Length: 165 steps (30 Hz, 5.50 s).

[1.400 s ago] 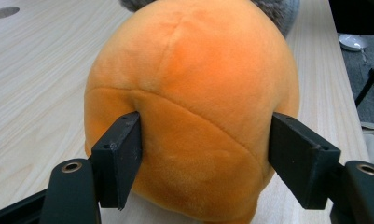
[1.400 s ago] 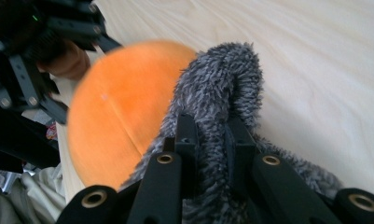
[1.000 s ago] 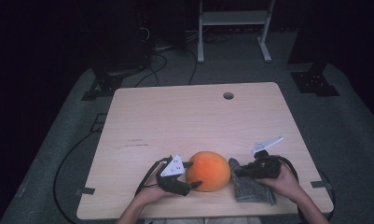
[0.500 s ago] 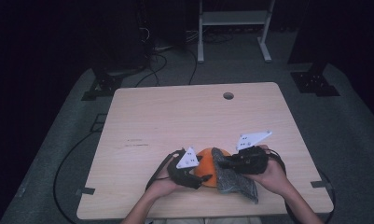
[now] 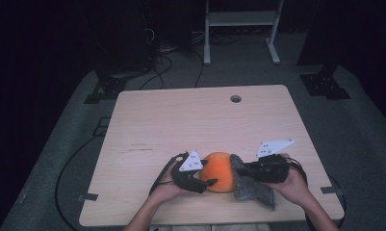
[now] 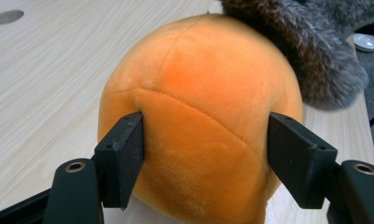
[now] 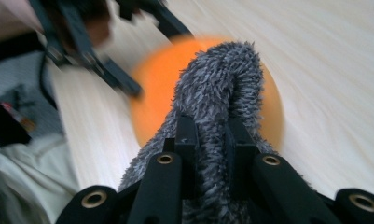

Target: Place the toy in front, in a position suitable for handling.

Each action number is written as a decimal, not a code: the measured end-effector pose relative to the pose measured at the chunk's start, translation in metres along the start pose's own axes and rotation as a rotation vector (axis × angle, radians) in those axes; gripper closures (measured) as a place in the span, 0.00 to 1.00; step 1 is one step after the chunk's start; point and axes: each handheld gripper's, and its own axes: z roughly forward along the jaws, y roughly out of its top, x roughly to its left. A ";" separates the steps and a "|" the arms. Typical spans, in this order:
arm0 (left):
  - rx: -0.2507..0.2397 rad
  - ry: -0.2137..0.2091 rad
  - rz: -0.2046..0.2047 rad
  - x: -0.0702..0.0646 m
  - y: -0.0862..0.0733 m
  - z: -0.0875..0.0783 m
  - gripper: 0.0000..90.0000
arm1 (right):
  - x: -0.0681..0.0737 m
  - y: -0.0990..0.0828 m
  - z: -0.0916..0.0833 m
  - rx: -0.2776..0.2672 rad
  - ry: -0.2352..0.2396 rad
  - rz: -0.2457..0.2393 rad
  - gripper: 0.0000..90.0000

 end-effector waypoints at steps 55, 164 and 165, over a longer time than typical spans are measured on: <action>-0.023 -0.030 -0.005 0.001 0.018 -0.001 0.50 | 0.021 0.012 0.012 0.042 0.041 -0.063 0.86; 0.086 -0.111 -0.281 0.000 0.002 0.011 0.05 | -0.028 -0.033 -0.006 -0.013 0.091 0.162 0.86; 0.087 -0.141 -0.303 0.002 0.001 0.013 0.06 | -0.028 -0.034 -0.006 -0.020 0.094 0.165 0.86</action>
